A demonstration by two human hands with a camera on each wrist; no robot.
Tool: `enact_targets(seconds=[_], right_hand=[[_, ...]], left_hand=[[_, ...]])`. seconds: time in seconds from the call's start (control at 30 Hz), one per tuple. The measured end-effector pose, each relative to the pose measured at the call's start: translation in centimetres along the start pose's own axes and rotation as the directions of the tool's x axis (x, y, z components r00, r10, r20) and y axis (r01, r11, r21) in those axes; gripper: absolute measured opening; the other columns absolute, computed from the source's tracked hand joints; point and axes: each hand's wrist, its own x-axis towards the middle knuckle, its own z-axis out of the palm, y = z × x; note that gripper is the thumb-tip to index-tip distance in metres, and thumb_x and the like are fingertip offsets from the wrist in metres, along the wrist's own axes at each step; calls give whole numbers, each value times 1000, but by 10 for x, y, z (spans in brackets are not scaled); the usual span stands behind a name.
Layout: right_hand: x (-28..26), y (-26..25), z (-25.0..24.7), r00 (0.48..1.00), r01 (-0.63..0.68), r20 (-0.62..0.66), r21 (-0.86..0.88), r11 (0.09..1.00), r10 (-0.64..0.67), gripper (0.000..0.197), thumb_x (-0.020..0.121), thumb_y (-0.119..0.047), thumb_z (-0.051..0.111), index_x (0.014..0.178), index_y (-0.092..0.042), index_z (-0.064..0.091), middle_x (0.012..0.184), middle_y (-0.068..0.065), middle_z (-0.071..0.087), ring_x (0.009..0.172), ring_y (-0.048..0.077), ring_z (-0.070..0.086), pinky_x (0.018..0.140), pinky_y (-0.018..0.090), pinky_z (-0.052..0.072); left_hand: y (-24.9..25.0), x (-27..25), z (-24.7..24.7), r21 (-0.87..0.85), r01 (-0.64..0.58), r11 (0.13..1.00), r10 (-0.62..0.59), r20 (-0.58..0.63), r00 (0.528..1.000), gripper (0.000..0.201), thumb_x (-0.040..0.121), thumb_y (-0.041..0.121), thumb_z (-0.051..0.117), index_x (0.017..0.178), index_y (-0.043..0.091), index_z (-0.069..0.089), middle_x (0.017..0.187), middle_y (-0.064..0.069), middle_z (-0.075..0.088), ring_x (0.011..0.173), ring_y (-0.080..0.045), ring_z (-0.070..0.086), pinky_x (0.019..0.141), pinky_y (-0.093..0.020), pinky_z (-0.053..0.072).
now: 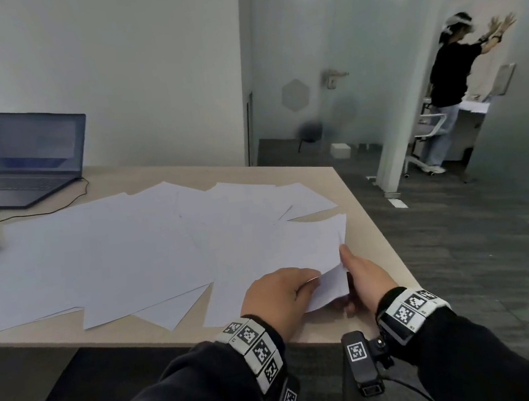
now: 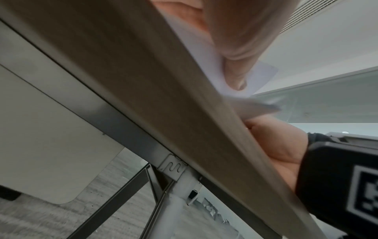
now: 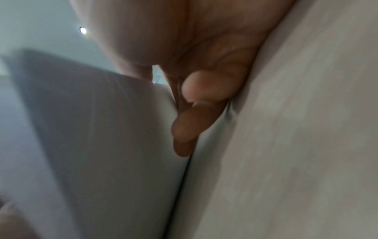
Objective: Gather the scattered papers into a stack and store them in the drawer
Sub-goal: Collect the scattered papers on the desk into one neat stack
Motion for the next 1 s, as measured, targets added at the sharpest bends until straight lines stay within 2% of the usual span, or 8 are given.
enact_targets(seconds=[0.1, 0.17, 0.27, 0.33, 0.43, 0.57, 0.8, 1.0], right_hand=[[8, 4, -1, 995, -101, 31, 117, 988, 98, 80, 86, -81, 33, 93, -11, 72, 68, 10, 70, 54, 29, 59, 49, 32, 49], [16, 7, -2, 987, -149, 79, 175, 973, 137, 81, 73, -87, 44, 102, -17, 74, 92, 10, 78, 81, 34, 73, 74, 43, 60], [18, 9, -3, 991, -128, 52, 217, 968, 120, 52, 86, -58, 60, 110, -13, 73, 104, 14, 77, 102, 40, 71, 97, 57, 53], [18, 8, -1, 997, -76, 13, 166, 983, 75, 31, 85, -26, 65, 107, -4, 71, 104, 23, 75, 104, 47, 68, 98, 60, 50], [20, 8, 0, 999, -31, -8, 88, 996, 32, 26, 73, -12, 61, 95, -2, 70, 105, 30, 71, 105, 50, 65, 95, 57, 50], [27, 11, -1, 999, -29, -18, 65, 997, 30, 26, 66, -10, 60, 89, 1, 68, 104, 32, 70, 92, 42, 66, 81, 43, 47], [48, 25, -5, 995, -69, -67, 17, 997, 70, 34, 52, -16, 63, 79, 3, 69, 95, 35, 70, 90, 43, 69, 86, 50, 51], [46, 21, -6, 989, -93, -119, -62, 994, 85, 30, 64, -14, 64, 85, 7, 69, 95, 28, 73, 96, 46, 68, 96, 59, 51]], left_hand=[[0, 4, 10, -38, -9, 999, 11, 42, 999, 32, 97, 43, 45, 123, 42, 63, 122, 18, 66, 115, -6, 57, 99, -29, 44], [-1, 3, 15, -37, -3, 999, 6, 80, 997, 33, 97, 46, 45, 125, 41, 62, 127, 19, 64, 119, -5, 55, 102, -26, 42], [-1, -3, 13, 13, -6, 1000, 4, 160, 987, 42, 96, 53, 44, 134, 39, 56, 137, 17, 57, 128, -6, 48, 107, -24, 36], [-2, -9, 8, 76, -26, 997, 10, 210, 978, 53, 93, 61, 42, 141, 38, 47, 144, 17, 50, 134, -7, 42, 111, -26, 31], [-16, -21, -4, 163, -69, 984, 39, 185, 982, 62, 90, 69, 39, 143, 38, 42, 150, 18, 41, 142, -5, 31, 117, -29, 25], [-55, -36, -34, 278, 28, 960, -57, 94, 994, 62, 85, 68, 35, 140, 42, 43, 156, 20, 30, 148, -5, 16, 121, -36, 17], [-121, -69, -95, 463, 345, 817, -398, 18, 917, 78, 82, 77, 21, 152, 41, 18, 162, 14, 13, 151, -13, 5, 121, -45, 9], [-131, -103, -117, 558, 286, 779, -390, 75, 918, 106, 61, 95, 29, 151, 37, 22, 157, 19, 24, 146, -12, 20, 116, -43, 20]])
